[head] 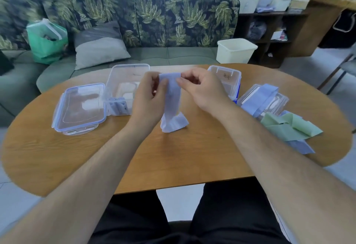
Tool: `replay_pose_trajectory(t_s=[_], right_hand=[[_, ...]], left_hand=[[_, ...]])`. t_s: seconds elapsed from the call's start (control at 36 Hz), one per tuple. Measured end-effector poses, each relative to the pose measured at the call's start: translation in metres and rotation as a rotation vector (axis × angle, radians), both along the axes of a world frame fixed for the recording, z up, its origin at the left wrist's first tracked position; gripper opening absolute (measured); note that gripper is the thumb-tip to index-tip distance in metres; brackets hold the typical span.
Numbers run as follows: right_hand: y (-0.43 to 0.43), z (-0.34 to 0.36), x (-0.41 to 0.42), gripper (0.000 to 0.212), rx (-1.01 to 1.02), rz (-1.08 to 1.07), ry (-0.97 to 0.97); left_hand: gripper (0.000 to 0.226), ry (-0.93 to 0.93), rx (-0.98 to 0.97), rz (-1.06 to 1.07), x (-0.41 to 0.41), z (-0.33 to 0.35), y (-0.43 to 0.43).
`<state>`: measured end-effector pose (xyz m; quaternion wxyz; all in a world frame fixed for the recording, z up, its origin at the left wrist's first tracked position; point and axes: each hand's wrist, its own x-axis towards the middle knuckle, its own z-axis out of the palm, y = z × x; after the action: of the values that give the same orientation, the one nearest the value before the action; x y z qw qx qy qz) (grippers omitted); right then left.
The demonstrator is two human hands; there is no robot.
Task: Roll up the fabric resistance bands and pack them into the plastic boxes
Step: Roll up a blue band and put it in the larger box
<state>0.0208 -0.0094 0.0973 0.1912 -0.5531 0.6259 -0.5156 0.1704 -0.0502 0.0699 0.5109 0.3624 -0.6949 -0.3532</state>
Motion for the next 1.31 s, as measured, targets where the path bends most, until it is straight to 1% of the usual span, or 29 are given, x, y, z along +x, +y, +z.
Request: replay_pose_trajectory(t_s=[0.08,0.14,0.25,0.47,0.56,0.67,0.75,0.81,0.89,0.97,1.03,1.11,1.19,1.25,1.31], right_hand=[[-0.002,0.011,0.004,0.002,-0.042,-0.017,-0.014],[-0.001,0.019,0.006,0.003,-0.071,-0.026,-0.032],[0.004,0.037,0.008,0.004,-0.122,-0.022,-0.069],[0.026,0.083,0.008,0.012,-0.177,0.036,-0.060],[0.035,0.097,0.010,0.017,-0.157,0.078,-0.131],[0.037,0.098,0.008,0.021,-0.068,0.099,-0.256],[0.032,0.080,0.004,0.016,0.063,0.104,-0.306],[0.026,0.059,0.002,0.017,0.136,0.096,-0.323],[0.015,0.019,-0.001,0.023,0.233,0.065,-0.336],[0.003,-0.025,-0.003,0.016,0.321,0.038,-0.345],[-0.006,-0.052,-0.006,0.018,0.363,0.019,-0.344],[-0.022,-0.084,-0.010,0.017,0.389,-0.026,-0.299],[-0.037,-0.107,-0.016,0.014,0.357,-0.059,-0.213],[-0.046,-0.120,-0.021,0.014,0.324,-0.086,-0.140],[-0.053,-0.128,-0.026,0.011,0.285,-0.119,-0.106]], left_hand=[[0.022,-0.019,-0.027,0.045,-0.001,0.013,-0.004],[0.022,-0.028,-0.041,0.054,-0.001,0.023,-0.006],[0.018,-0.005,-0.055,0.029,0.002,0.046,-0.005],[0.020,0.033,-0.083,-0.060,0.005,0.098,0.021],[0.023,0.046,-0.047,-0.092,0.007,0.110,0.025],[0.025,0.089,0.098,-0.183,0.009,0.112,0.023],[0.026,0.039,0.179,-0.175,0.007,0.095,0.019],[0.026,-0.016,0.233,-0.148,0.005,0.075,0.014],[0.027,-0.089,0.301,-0.112,0.000,0.036,0.005],[0.024,-0.167,0.355,-0.088,-0.004,-0.009,-0.007],[0.023,-0.212,0.373,-0.081,-0.008,-0.038,-0.016],[0.016,-0.265,0.366,-0.049,-0.013,-0.071,-0.031],[0.008,-0.348,0.315,-0.018,-0.018,-0.092,-0.042],[0.010,-0.352,0.293,-0.002,-0.021,-0.101,-0.049],[0.019,-0.345,0.262,0.031,-0.025,-0.106,-0.054]])
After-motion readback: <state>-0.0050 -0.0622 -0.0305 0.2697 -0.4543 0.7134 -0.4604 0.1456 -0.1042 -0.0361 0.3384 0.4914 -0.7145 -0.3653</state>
